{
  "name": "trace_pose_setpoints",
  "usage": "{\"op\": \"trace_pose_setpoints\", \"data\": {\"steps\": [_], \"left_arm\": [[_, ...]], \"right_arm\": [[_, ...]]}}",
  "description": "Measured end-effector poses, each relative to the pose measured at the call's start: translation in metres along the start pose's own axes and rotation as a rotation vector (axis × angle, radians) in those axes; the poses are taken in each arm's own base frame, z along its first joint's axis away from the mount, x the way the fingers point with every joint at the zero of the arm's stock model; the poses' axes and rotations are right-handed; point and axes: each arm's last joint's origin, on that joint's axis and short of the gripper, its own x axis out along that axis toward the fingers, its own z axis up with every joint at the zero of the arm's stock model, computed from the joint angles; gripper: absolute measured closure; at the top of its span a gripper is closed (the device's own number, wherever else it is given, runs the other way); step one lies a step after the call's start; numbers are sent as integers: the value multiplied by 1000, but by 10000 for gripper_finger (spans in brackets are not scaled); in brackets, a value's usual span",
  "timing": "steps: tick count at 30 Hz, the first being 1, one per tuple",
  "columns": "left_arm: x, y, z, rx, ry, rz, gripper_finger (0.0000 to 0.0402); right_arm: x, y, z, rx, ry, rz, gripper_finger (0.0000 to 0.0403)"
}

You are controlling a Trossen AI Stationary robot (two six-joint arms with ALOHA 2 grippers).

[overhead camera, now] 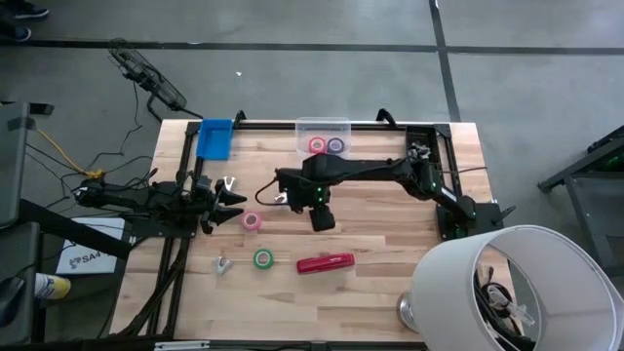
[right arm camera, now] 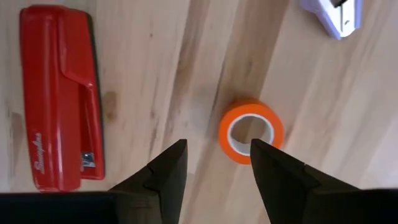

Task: Pick and place Stapler, Stapler remover, tape
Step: Put the orange tape into the transparent bin

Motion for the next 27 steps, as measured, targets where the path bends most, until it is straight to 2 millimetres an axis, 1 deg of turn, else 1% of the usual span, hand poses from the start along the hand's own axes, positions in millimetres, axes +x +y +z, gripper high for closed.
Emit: {"op": "trace_pose_setpoints", "data": {"steps": [5, 9, 12, 17, 19, 22, 25, 27], "left_arm": [[0, 0, 0, 0, 0, 0, 173], [0, 0, 0, 0, 0, 0, 173], [0, 0, 0, 0, 0, 0, 173], [0, 0, 0, 0, 0, 0, 173], [0, 0, 0, 0, 0, 0, 173], [0, 0, 0, 0, 1, 0, 173], [0, 0, 0, 0, 0, 0, 173], [0, 0, 0, 0, 0, 0, 173]], "right_arm": [[1, 10, 2, 35, 7, -3, 235], [2, 15, 0, 54, 39, -5, 233], [2, 15, -1, 52, 62, -40, 233], [2, 15, -1, 50, 58, -48, 233], [7, 15, 0, 57, 52, -62, 233], [14, 19, -3, 81, 37, -70, 233], [15, 21, -11, 75, -6, -105, 233], [21, 20, -15, 78, -37, -120, 233]]}}
